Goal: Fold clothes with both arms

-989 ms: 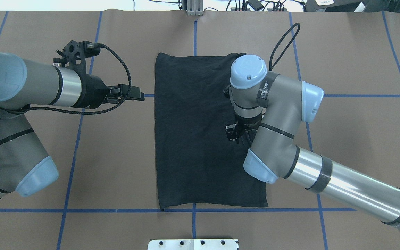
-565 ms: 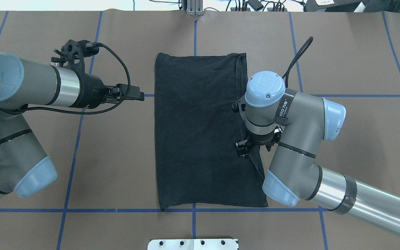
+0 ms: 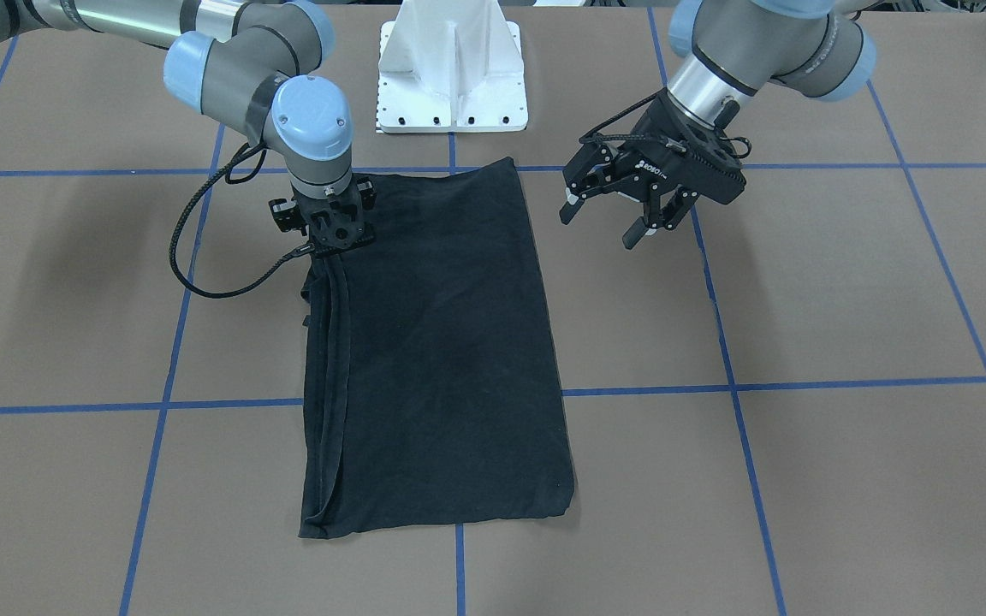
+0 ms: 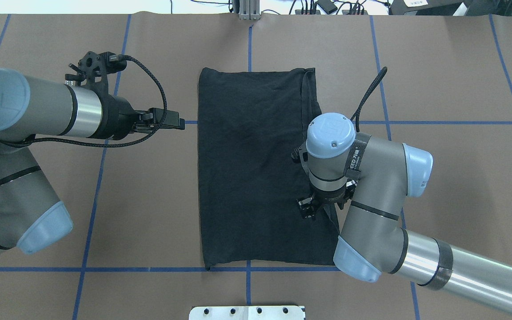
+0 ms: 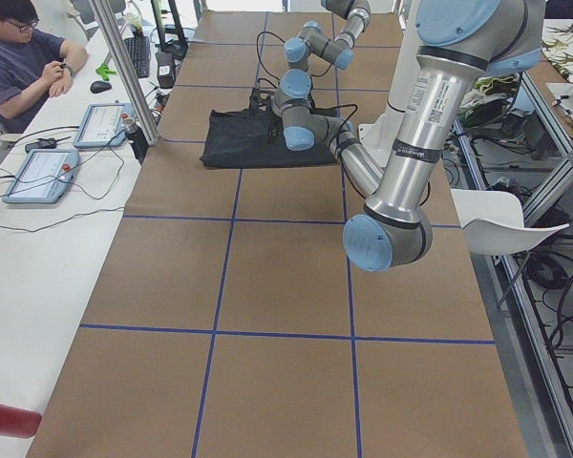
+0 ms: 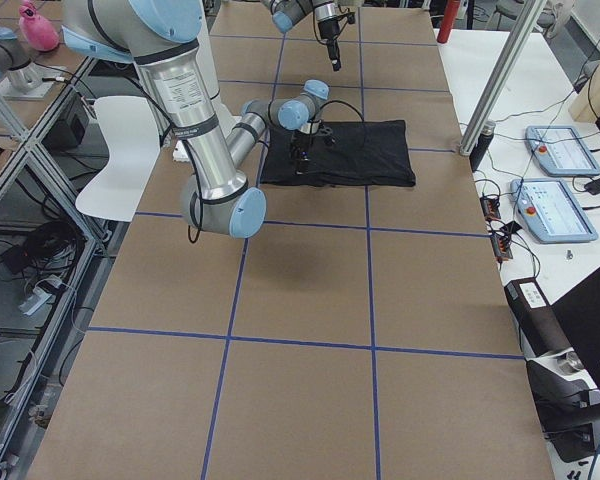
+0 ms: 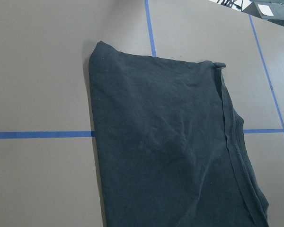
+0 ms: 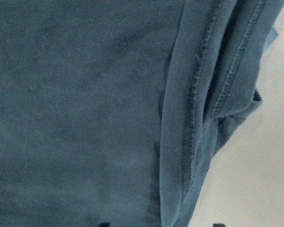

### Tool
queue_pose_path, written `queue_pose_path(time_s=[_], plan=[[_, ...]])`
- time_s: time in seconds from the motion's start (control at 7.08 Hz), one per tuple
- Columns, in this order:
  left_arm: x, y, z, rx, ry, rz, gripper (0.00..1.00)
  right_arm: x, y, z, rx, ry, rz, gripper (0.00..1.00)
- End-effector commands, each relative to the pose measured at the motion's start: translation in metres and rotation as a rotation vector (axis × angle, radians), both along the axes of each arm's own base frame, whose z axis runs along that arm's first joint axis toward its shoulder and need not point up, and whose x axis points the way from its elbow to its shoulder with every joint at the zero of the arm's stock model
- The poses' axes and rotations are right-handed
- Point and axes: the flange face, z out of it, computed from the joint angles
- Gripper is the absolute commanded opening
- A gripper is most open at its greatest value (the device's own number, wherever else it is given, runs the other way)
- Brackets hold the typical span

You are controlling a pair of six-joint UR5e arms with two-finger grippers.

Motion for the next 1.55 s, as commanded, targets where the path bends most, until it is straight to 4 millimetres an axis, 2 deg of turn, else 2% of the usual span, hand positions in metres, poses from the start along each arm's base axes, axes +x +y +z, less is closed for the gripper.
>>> queue_pose_path(time_s=[0.0,0.14,0.57,0.99,1.27,1.41], plan=[[0.001,0.001,-0.001,0.001,0.001,0.003,1.0,-0.002,-0.005,0.015,-0.008,0.029,0.005,0.77],[0.001,0.001,-0.001,0.001,0.001,0.003,1.0,0.0,-0.009,0.02,-0.012,0.036,0.013,0.71],[0.002,0.001,-0.004,0.005,0.006,0.005,1.0,0.004,-0.022,0.03,-0.025,0.053,0.03,0.71],[0.003,0.001,-0.006,0.007,0.008,0.005,1.0,0.018,-0.038,0.031,-0.019,0.05,0.032,0.71],[0.003,0.001,-0.006,0.007,0.008,0.005,1.0,0.022,-0.039,0.037,-0.023,0.055,0.036,0.71],[0.003,0.001,-0.006,0.007,0.008,0.005,1.0,0.03,-0.041,0.045,-0.022,0.056,0.042,0.71]])
